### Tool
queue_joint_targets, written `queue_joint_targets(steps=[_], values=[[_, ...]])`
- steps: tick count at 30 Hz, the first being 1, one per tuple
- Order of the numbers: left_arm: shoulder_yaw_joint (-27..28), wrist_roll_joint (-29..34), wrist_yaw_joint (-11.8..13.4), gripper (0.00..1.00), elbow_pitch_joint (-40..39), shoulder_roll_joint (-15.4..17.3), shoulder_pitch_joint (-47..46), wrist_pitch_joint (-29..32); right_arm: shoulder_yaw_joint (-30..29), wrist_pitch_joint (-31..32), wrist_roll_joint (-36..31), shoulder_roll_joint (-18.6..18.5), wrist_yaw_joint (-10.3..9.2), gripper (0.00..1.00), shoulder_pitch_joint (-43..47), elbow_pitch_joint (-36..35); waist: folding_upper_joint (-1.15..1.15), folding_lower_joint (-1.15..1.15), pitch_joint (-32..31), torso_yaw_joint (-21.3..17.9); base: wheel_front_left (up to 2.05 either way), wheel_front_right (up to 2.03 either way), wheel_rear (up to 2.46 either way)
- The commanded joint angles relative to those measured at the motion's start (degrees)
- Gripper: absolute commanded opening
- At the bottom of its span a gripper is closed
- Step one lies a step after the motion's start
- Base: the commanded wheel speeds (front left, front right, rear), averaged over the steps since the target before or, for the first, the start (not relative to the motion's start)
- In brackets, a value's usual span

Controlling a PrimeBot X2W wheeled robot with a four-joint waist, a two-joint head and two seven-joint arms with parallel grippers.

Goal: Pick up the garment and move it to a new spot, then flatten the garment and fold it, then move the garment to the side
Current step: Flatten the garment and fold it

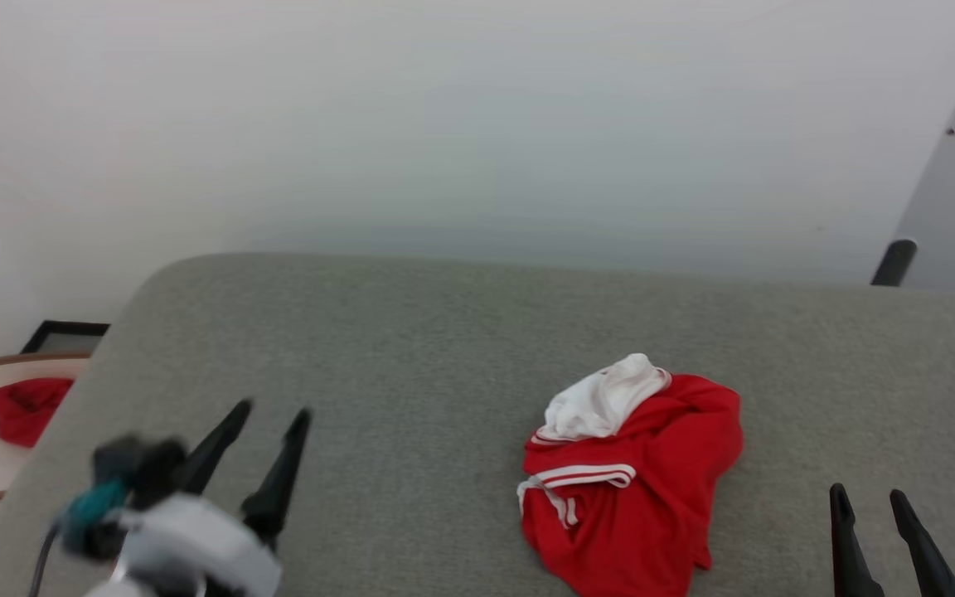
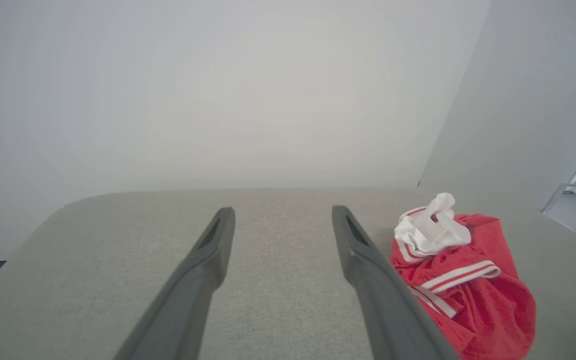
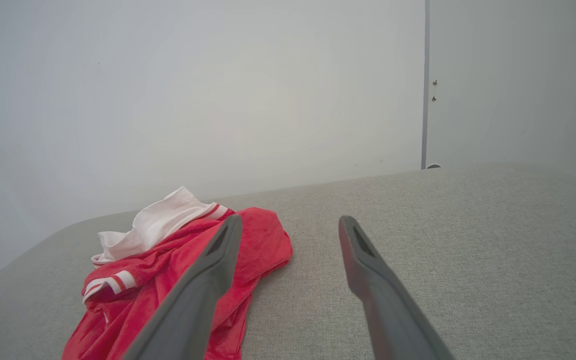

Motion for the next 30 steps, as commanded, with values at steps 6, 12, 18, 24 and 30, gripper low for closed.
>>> queue_joint_targets(steps=[6, 12, 18, 24, 30], values=[[-3.91, -4.42, -1.73, 1.0, -3.14, 0.81, -9.8, 12.49, 1.25, -0.18, 0.13, -0.13, 0.02, 1.0, -1.91, 0.52, 0.0, 0.0, 2.94, -5.36, 0.0, 0.0, 0.0], [-7.81, -10.94, -2.21, 1.0, -3.37, 0.1, -19.13, 27.39, 2.0, -0.53, 0.6, 0.05, 0.02, 1.0, -3.22, 1.47, 0.0, 0.0, 5.53, -10.34, 0.0, 0.0, 0.0], [-11.82, -14.7, -0.79, 1.0, -2.4, -0.93, -25.95, 41.5, 2.84, -0.86, 1.29, 0.47, 0.02, 1.0, -4.49, 2.5, 0.0, 0.0, 8.28, -15.16, 0.0, 0.0, 0.0], [-14.74, -15.36, 0.36, 1.0, -2.13, -1.28, -29.48, 49.38, 3.29, -1.05, 1.83, 0.93, 0.02, 1.0, -5.83, 3.02, 0.0, 0.0, 10.91, -18.5, 0.0, 0.0, 0.0], [-17.1, -13.04, -0.28, 1.0, 0.66, -1.45, -31.59, 50.49, 3.47, -1.13, 2.39, 1.49, 0.02, 1.0, -7.39, 2.85, 0.0, 0.0, 13.98, -21.4, 0.0, 0.0, 0.0]])
